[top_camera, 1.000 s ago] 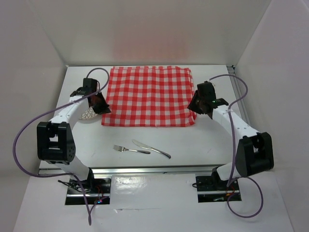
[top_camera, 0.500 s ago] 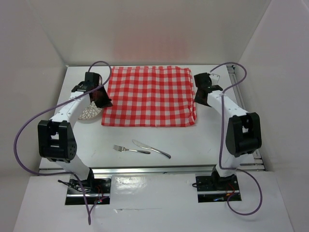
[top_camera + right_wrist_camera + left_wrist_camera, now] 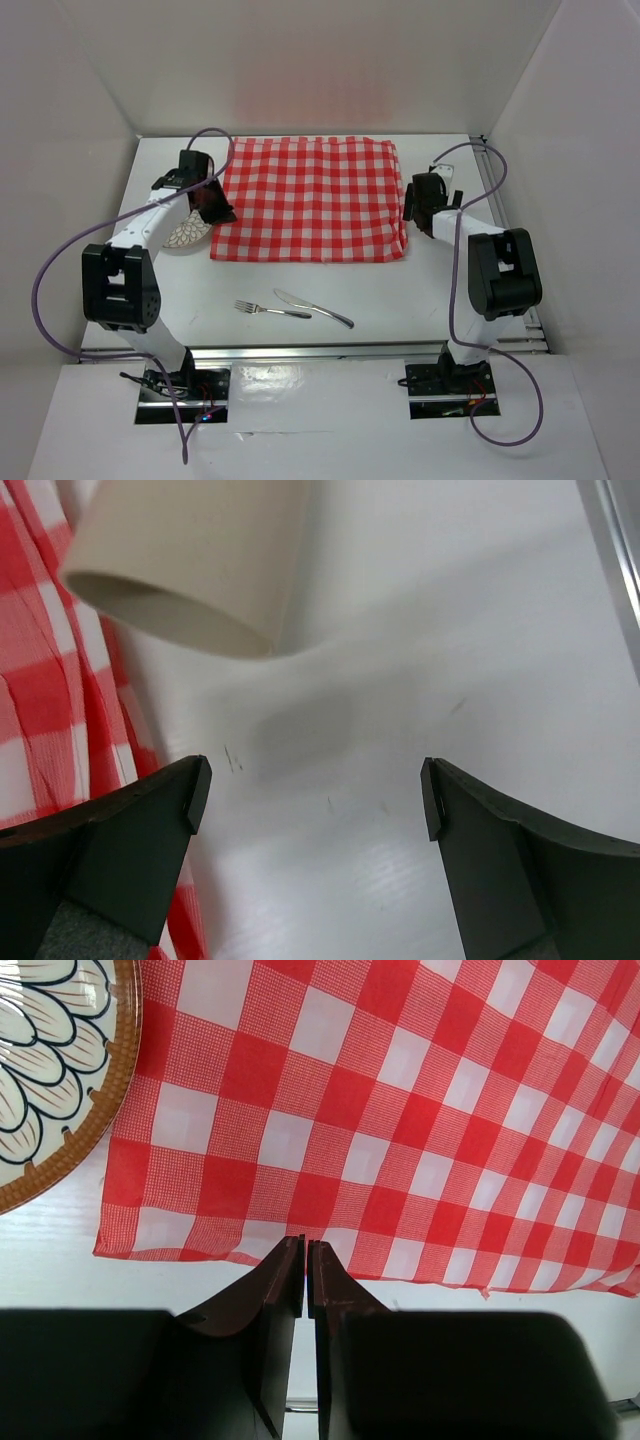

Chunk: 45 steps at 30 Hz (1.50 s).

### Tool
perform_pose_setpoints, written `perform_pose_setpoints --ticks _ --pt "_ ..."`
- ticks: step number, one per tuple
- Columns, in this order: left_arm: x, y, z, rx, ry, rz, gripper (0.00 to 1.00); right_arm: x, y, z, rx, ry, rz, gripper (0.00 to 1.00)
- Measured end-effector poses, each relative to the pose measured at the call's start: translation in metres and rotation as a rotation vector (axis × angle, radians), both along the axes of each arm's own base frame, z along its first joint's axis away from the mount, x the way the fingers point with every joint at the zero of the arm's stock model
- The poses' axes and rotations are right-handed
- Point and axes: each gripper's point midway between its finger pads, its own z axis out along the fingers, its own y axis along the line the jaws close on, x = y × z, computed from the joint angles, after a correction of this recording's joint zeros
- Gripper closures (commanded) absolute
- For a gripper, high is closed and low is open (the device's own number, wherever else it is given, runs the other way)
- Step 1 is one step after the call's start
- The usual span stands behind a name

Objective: Set the dinner table for one person

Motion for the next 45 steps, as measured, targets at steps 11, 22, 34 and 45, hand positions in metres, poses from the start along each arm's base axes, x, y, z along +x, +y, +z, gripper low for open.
perform_pose_setpoints --ticks 11,22,34,45 --pt "0.003 -0.006 -0.023 -0.007 0.049 -0.016 0.75 0.037 -0.004 0.018 0.019 -0.208 0.056 0.23" --pt "0.004 -0.011 -0.03 -0.013 0.062 -0.028 0.75 0.051 -0.017 -0.006 0.017 -0.191 0.051 0.35" --pt "0.006 -0.012 -0.037 -0.012 0.069 -0.029 0.75 0.07 -0.025 -0.003 -0.009 -0.229 0.026 1.0" --pt "0.004 -0.013 -0.037 0.006 0.071 -0.051 0.75 0.111 -0.037 0.07 0.126 -0.144 -0.047 1.0"
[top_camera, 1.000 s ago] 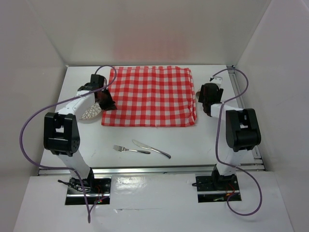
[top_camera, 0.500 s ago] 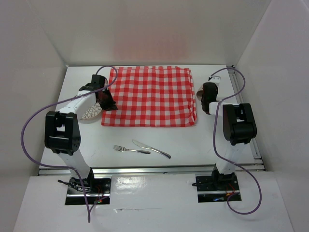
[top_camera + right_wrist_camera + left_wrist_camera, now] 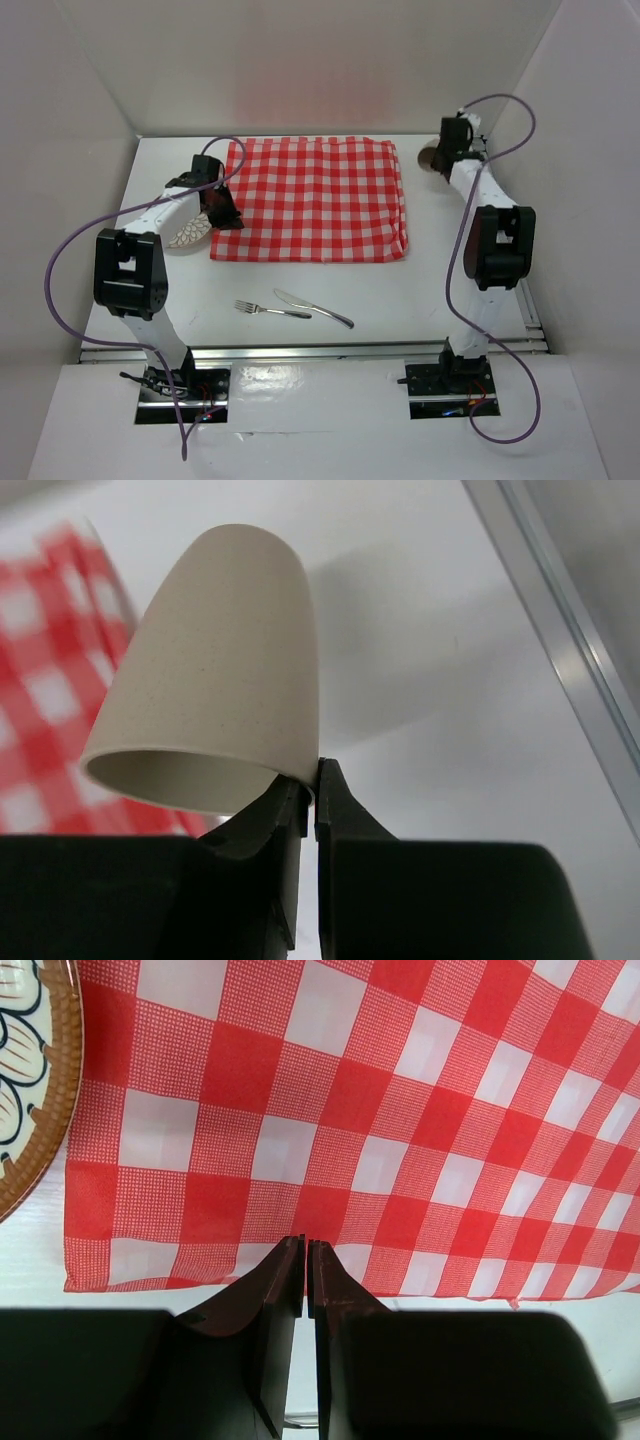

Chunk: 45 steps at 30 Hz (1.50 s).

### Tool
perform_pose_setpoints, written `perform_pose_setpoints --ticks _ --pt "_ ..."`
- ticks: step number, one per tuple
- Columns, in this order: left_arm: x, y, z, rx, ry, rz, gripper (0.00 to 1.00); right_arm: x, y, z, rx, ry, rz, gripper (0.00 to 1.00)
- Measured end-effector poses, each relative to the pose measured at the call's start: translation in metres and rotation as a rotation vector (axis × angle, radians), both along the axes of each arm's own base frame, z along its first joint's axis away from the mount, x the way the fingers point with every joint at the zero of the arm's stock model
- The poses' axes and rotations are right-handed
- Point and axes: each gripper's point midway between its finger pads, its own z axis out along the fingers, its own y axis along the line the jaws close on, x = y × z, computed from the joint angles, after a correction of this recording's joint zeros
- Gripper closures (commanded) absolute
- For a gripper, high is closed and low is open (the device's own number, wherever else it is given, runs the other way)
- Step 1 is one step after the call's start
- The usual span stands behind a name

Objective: Set the dinner table for one person

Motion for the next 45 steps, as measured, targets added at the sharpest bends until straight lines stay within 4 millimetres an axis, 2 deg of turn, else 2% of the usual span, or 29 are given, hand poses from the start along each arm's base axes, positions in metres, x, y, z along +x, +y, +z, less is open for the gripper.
perform_pose_setpoints --ticks 3,5,7,9,11,17,19,26,35,45 --pt "-0.001 -0.002 0.001 0.004 -0.002 -0.008 0.75 0.014 -0.021 0.041 0.121 -0.012 -0.036 1.0" --pt "-0.002 -0.005 0.003 0.004 -0.004 -0.017 0.75 0.007 -0.038 0.056 0.192 0.011 -0.066 1.0" --pt "-0.003 -0.008 0.005 0.003 -0.008 -0.024 0.75 -0.009 -0.053 0.059 0.253 0.061 -0.105 1.0" --pt "-0.003 -0.011 0.008 0.002 -0.015 -0.032 0.75 -0.026 -0.063 0.052 0.299 0.122 -0.145 1.0" --pt "-0.004 -0.013 0.011 0.001 -0.021 -0.036 0.75 -0.045 -0.066 0.037 0.343 0.204 -0.176 1.0" --pt "-0.008 -0.014 0.021 0.001 -0.037 -0.044 0.75 -0.103 -0.044 -0.035 0.454 0.459 -0.199 1.0" --pt "-0.008 -0.014 0.024 0.001 -0.042 -0.044 0.75 -0.117 -0.034 -0.047 0.496 0.503 -0.194 1.0" --pt "-0.009 -0.016 0.028 -0.002 -0.05 -0.05 0.75 -0.141 -0.024 -0.036 0.566 0.5 -0.171 1.0" --pt "-0.011 -0.02 0.038 -0.011 -0.071 -0.061 0.75 -0.151 -0.027 -0.031 0.594 0.528 -0.164 1.0" --pt "-0.015 -0.023 0.041 -0.017 -0.076 -0.09 0.75 -0.169 -0.02 -0.018 0.622 0.589 -0.122 1.0"
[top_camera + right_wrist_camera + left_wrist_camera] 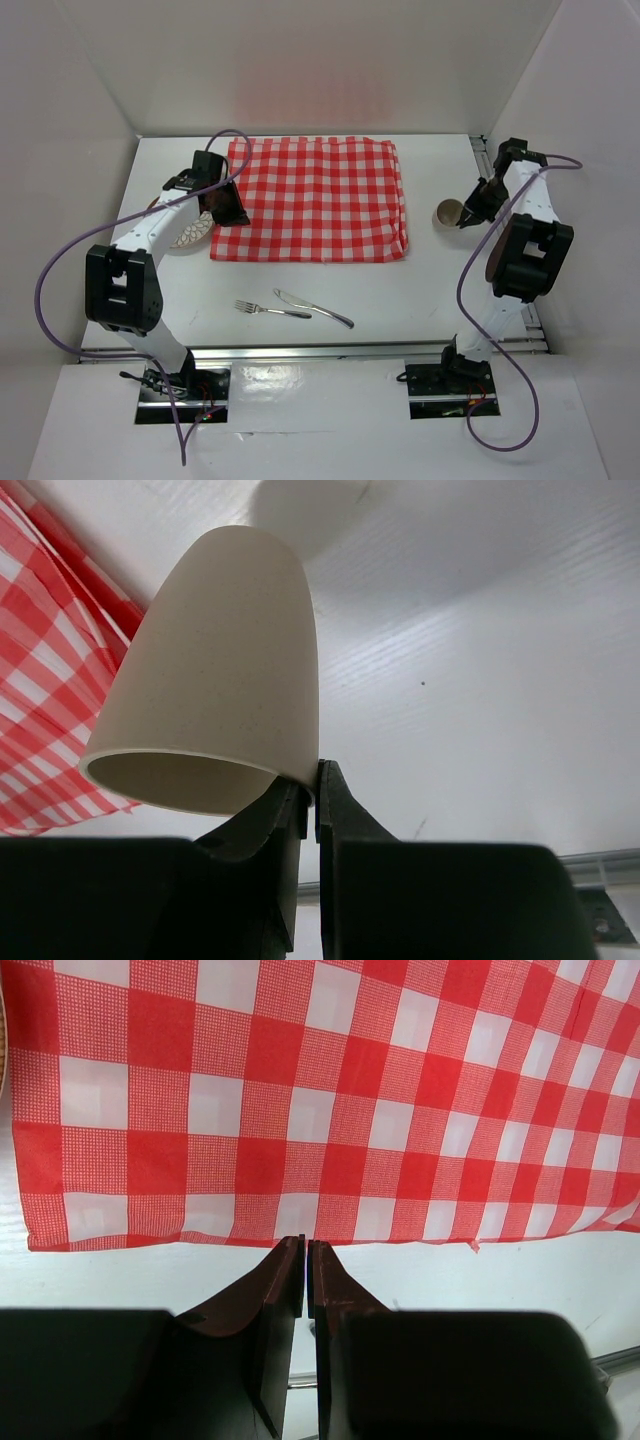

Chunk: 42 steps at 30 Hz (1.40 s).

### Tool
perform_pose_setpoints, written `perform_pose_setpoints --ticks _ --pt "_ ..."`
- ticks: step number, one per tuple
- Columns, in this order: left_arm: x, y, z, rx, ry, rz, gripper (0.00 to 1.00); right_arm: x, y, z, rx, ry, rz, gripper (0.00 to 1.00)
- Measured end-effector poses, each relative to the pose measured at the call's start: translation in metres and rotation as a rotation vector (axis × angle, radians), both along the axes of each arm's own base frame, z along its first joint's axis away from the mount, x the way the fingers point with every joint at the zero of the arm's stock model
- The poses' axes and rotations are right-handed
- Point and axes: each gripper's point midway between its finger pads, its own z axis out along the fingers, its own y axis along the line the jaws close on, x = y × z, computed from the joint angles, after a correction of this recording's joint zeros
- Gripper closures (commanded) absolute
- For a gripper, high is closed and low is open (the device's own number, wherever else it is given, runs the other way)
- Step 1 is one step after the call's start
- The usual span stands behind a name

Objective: Set the dinner table for one person

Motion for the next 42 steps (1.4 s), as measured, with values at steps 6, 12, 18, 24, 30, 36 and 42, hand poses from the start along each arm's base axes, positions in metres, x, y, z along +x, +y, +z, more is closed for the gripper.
perform_pose_setpoints --ticks 6,12,18,24,30,36,42 --pt "-0.002 -0.001 0.001 -0.003 0.003 -0.01 0.75 -0.01 -0.007 0.001 -0.023 0.027 -0.014 1.0" --pt "-0.005 0.0 -0.001 0.008 0.01 -0.027 0.75 -0.024 -0.015 -0.01 -0.009 0.07 -0.048 1.0" --pt "-0.006 0.0 -0.001 0.008 0.014 -0.029 0.75 -0.025 -0.019 -0.013 -0.004 0.081 -0.061 0.83" --pt "-0.006 0.0 -0.001 0.007 0.014 -0.03 0.75 -0.02 -0.019 -0.011 0.003 0.071 -0.075 0.59" --pt "-0.006 -0.001 -0.001 0.006 0.014 -0.031 0.75 -0.01 -0.02 -0.004 0.007 0.039 -0.087 0.42" --pt "-0.007 -0.003 -0.001 0.004 0.014 -0.036 0.74 0.013 -0.022 0.025 -0.008 -0.058 -0.09 0.19" --pt "-0.007 0.001 0.008 0.016 -0.012 -0.006 0.55 0.061 0.003 0.107 -0.095 -0.303 -0.013 0.14"
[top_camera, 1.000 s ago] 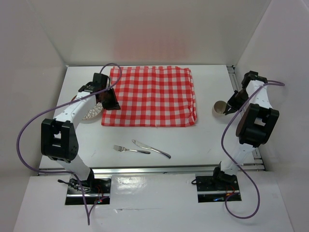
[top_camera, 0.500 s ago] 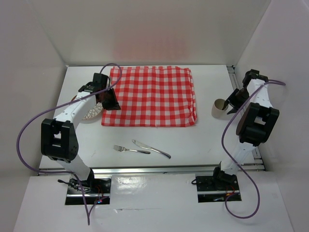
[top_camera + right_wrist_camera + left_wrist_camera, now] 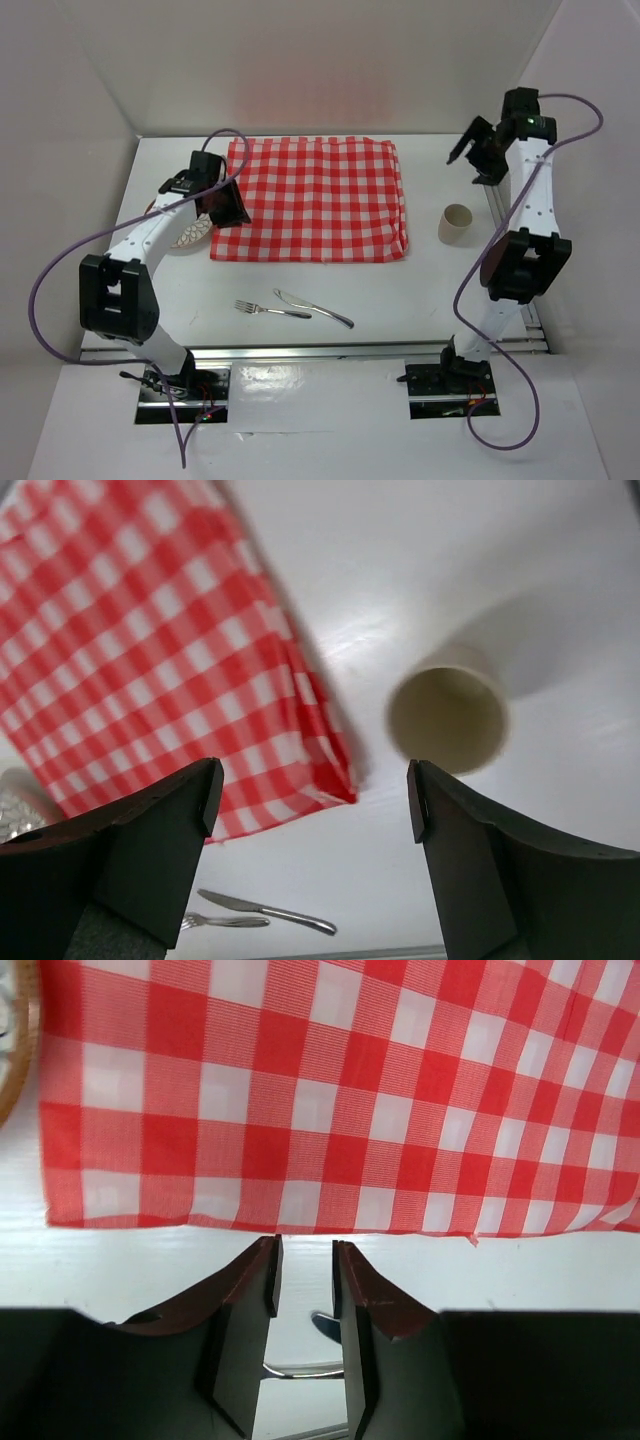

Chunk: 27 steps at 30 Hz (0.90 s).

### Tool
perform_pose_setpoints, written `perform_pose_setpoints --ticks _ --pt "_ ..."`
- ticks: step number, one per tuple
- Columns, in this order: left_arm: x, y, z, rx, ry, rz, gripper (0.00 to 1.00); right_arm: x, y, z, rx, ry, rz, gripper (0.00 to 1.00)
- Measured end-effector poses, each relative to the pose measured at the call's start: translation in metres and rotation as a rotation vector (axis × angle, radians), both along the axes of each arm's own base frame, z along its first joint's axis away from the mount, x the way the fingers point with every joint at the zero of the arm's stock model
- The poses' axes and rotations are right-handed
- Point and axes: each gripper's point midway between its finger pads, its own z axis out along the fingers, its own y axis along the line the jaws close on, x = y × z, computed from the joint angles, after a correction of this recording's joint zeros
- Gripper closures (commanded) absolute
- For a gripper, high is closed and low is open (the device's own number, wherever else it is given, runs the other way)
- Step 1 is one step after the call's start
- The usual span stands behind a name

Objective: Set the dinner table for one person

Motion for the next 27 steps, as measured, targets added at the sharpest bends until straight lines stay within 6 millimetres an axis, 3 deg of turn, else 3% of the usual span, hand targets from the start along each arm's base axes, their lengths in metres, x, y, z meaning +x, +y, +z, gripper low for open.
perform_pose_setpoints --ticks 1,2,3,4,6,7,8,10,14,17,21,27 --pt "-0.001 0.002 0.003 0.003 -0.008 0.014 0.55 0.005 0.014 0.016 -0.011 -0.047 0.032 0.14" --pt "-0.003 0.006 0.007 0.015 -0.019 0.034 0.55 0.008 0.033 0.029 -0.024 -0.086 0.071 0.24" --pt "-0.007 0.011 0.011 0.029 -0.032 0.065 0.5 0.007 0.057 0.041 -0.032 -0.12 0.123 0.25" --pt "-0.011 0.016 0.013 0.04 -0.041 0.089 0.45 0.004 0.08 0.049 -0.036 -0.147 0.171 0.25" --pt "-0.02 0.031 0.018 0.066 -0.053 0.161 0.33 -0.01 0.144 0.055 -0.038 -0.206 0.301 0.15" --pt "-0.027 0.04 0.018 0.081 -0.05 0.204 0.25 -0.025 0.175 0.049 -0.031 -0.206 0.369 0.14" --pt "-0.033 0.051 0.016 0.095 -0.044 0.251 0.25 -0.043 0.205 0.037 -0.018 -0.189 0.436 0.12" --pt "-0.045 0.07 0.009 0.108 -0.016 0.329 0.28 -0.077 0.241 0.006 0.007 -0.127 0.517 0.13" --pt "-0.049 0.091 -0.003 0.111 0.021 0.388 0.39 -0.114 0.251 -0.066 0.002 0.031 0.499 0.24" --pt "-0.039 0.086 -0.009 0.074 0.026 0.357 0.46 -0.133 0.25 -0.1 -0.015 0.108 0.471 0.34" --pt "-0.005 0.068 -0.016 0.007 0.035 0.282 0.53 -0.137 0.267 -0.102 -0.012 0.08 0.479 0.37" --pt "0.069 0.058 -0.044 -0.017 0.058 0.227 0.52 -0.133 0.279 -0.089 -0.031 0.016 0.496 0.37"
